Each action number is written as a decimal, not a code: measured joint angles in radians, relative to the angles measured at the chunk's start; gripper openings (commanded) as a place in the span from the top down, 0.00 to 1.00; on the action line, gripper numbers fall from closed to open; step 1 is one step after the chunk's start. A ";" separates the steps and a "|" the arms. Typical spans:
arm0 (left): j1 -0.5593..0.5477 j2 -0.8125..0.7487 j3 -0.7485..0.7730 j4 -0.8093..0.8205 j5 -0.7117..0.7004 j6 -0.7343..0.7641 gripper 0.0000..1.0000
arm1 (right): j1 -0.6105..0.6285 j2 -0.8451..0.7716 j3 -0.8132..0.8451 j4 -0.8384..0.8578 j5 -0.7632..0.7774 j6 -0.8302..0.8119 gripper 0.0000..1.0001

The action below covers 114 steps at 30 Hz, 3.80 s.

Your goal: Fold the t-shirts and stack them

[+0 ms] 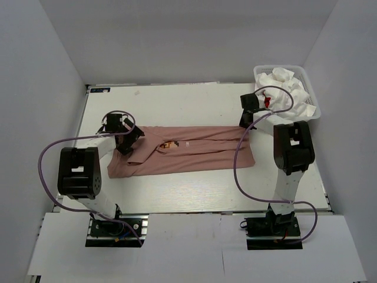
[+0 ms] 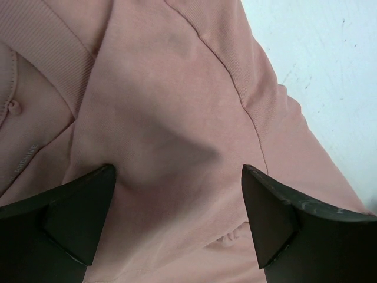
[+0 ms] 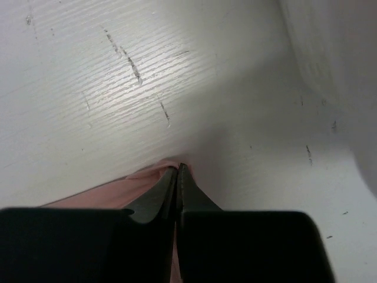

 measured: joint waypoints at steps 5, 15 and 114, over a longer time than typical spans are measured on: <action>0.000 0.027 0.024 0.003 0.000 0.000 0.00 | -0.061 -0.013 -0.008 0.024 -0.110 0.000 1.00; 0.003 0.027 0.049 -0.018 -0.022 0.004 0.00 | -0.216 -0.183 -0.188 0.289 -0.709 -0.074 1.00; -0.289 -0.721 -0.143 0.232 0.187 0.145 0.00 | 1.057 -0.768 -0.705 0.043 -0.037 0.019 0.10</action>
